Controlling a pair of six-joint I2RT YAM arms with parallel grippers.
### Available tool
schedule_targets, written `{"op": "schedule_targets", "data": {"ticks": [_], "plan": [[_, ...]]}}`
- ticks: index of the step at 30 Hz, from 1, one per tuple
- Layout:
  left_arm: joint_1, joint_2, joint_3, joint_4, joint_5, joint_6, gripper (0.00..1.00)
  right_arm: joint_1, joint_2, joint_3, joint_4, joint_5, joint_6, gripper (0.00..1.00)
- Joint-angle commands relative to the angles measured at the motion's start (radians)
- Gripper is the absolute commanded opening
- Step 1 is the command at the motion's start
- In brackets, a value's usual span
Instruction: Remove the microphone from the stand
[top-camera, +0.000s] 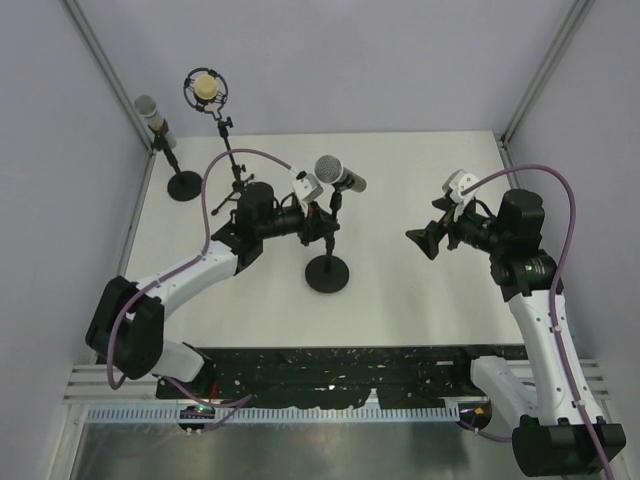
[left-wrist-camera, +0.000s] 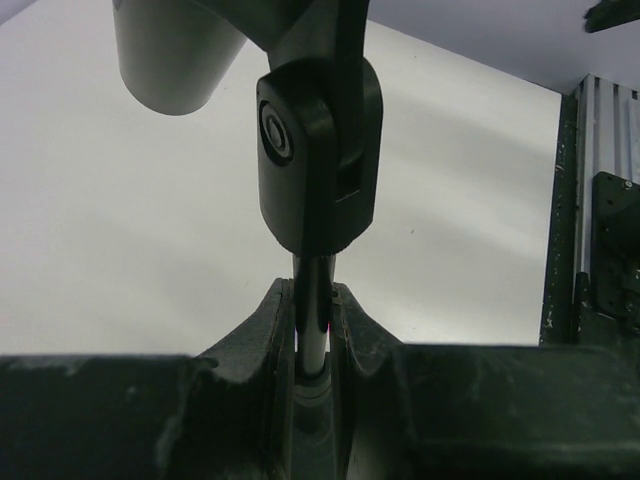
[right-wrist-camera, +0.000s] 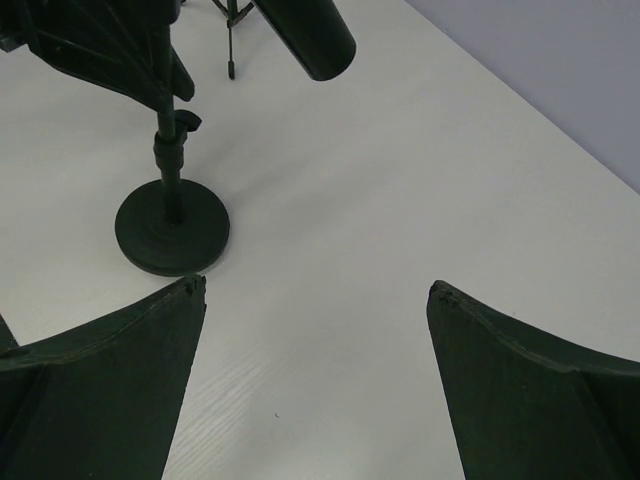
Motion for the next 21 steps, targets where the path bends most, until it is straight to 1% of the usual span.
{"op": "schedule_targets", "data": {"ticks": [1, 6, 10, 13, 16, 21], "plan": [[0.004, 0.037, 0.041, 0.31, 0.001, -0.06, 0.0, -0.004, -0.014, 0.065, -0.059, -0.023, -0.047, 0.95], [0.003, 0.071, 0.018, 0.41, -0.016, -0.069, 0.0, -0.004, -0.018, 0.076, -0.093, -0.022, -0.071, 0.95], [0.003, 0.068, -0.025, 0.495, -0.036, -0.022, 0.0, -0.009, -0.014, 0.067, -0.093, -0.026, -0.07, 0.95], [0.003, 0.075, -0.051, 0.518, -0.044, 0.008, 0.0, -0.007, -0.005, 0.068, -0.093, -0.031, -0.07, 0.95], [-0.003, 0.092, -0.088, 0.577, -0.045, 0.027, 0.0, -0.007, 0.0, 0.073, -0.093, -0.037, -0.067, 0.95], [-0.028, 0.098, -0.131, 0.594, -0.063, 0.086, 0.0, -0.007, -0.015, 0.065, -0.091, -0.043, -0.07, 0.95]]}}
